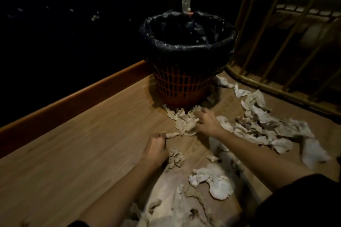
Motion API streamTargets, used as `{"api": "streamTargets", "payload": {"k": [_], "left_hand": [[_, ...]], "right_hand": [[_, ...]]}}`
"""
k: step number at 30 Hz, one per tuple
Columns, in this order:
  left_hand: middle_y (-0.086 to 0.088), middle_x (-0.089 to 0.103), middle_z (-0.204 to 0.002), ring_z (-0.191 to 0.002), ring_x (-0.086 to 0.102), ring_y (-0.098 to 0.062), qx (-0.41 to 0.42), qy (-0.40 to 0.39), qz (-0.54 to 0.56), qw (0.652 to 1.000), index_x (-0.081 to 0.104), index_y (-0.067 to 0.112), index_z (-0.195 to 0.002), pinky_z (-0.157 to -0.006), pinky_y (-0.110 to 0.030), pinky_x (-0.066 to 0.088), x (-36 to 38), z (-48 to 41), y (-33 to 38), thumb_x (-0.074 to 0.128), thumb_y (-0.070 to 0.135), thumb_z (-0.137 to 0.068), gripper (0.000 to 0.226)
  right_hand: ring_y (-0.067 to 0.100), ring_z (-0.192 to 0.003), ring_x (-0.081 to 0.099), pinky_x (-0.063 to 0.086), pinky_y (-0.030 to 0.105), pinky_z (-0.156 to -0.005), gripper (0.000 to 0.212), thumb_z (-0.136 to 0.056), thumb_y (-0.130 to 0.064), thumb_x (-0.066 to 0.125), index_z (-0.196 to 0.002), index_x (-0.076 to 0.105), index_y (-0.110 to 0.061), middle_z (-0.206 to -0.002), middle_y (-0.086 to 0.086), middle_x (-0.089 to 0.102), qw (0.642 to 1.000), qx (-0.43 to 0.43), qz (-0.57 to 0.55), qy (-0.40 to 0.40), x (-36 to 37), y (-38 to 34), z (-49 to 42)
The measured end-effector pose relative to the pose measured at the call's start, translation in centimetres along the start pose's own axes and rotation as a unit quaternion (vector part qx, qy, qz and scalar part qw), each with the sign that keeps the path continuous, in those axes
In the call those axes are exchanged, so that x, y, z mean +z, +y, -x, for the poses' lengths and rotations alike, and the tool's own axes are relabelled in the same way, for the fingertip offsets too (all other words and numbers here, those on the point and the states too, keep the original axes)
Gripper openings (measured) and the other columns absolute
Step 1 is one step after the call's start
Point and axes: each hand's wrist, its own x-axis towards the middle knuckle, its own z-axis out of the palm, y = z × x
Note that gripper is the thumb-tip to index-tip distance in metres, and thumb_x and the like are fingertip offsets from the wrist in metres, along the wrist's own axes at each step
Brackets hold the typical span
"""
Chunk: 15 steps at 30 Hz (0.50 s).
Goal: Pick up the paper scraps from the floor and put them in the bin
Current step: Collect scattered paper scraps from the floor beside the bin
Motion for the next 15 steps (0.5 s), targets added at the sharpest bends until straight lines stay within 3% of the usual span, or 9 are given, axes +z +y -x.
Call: {"api": "streamTargets", "payload": {"k": [3,4,6,8,10,12,15], "left_hand": [[-0.012,0.048,-0.107,-0.095,0.049,-0.026,-0.025,-0.067,-0.018,0.997,0.047,0.012,-0.106,-0.072,-0.033,0.046,-0.1,0.8,1.3,0.052,0.035,-0.073,0.040],[-0.012,0.048,-0.110,-0.101,0.046,-0.027,-0.019,-0.075,-0.041,0.996,0.046,0.011,-0.111,-0.078,-0.035,0.046,-0.1,1.1,1.6,0.054,0.043,-0.071,0.051],[-0.013,0.050,-0.117,-0.107,0.043,-0.028,-0.001,-0.072,-0.093,0.993,0.046,0.009,-0.118,-0.087,-0.039,0.047,0.3,1.5,1.9,0.059,0.048,-0.072,0.061],[-0.012,0.055,-0.116,-0.107,0.044,-0.028,0.023,-0.051,-0.115,0.992,0.053,0.009,-0.112,-0.087,-0.039,0.047,0.9,1.4,1.9,0.060,0.035,-0.080,0.042],[-0.013,0.062,-0.103,-0.100,0.049,-0.028,0.040,-0.023,-0.081,0.996,0.062,0.007,-0.094,-0.081,-0.039,0.048,1.2,1.8,2.1,0.053,0.010,-0.082,0.015],[-0.015,0.064,-0.088,-0.088,0.057,-0.029,0.058,-0.008,-0.046,0.997,0.064,0.005,-0.079,-0.074,-0.041,0.050,1.4,2.5,2.4,0.048,-0.006,-0.074,0.020],[-0.016,0.064,-0.080,-0.074,0.061,-0.028,0.048,0.008,0.002,0.999,0.064,0.001,-0.070,-0.064,-0.038,0.051,1.0,3.8,2.4,0.048,-0.012,-0.069,0.021]], "right_hand": [[0.038,-0.138,0.015,0.023,0.054,-0.107,0.078,-0.078,-0.051,0.060,-0.142,0.018,-0.035,-0.150,0.013,0.019,0.996,0.030,0.058,-0.055,2.6,-1.1,-0.8],[0.037,-0.137,0.015,0.022,0.057,-0.106,0.077,-0.078,-0.055,0.056,-0.141,0.014,-0.043,-0.151,0.012,0.018,0.994,0.014,0.093,-0.049,3.4,-1.4,-0.6],[0.036,-0.133,0.021,0.026,0.057,-0.102,0.064,-0.083,-0.056,0.051,-0.138,0.021,-0.047,-0.146,0.012,0.026,0.988,-0.030,0.153,-0.013,4.6,-1.8,-0.1],[0.035,-0.125,0.033,0.035,0.051,-0.096,0.049,-0.088,-0.044,0.052,-0.134,0.039,-0.038,-0.135,0.011,0.040,0.985,-0.066,0.151,0.042,5.4,-1.7,0.4],[0.036,-0.114,0.045,0.043,0.045,-0.088,0.040,-0.088,-0.020,0.056,-0.127,0.052,-0.024,-0.121,0.014,0.052,0.986,-0.112,0.103,0.072,5.8,-1.4,1.3],[0.037,-0.103,0.051,0.047,0.040,-0.082,0.042,-0.080,0.003,0.054,-0.119,0.060,-0.012,-0.109,0.019,0.058,0.985,-0.154,0.058,0.059,6.0,-0.7,2.5],[0.037,-0.097,0.055,0.046,0.035,-0.078,0.039,-0.073,0.012,0.052,-0.107,0.065,-0.002,-0.102,0.021,0.061,0.986,-0.157,0.029,0.049,5.4,0.3,4.3]]}}
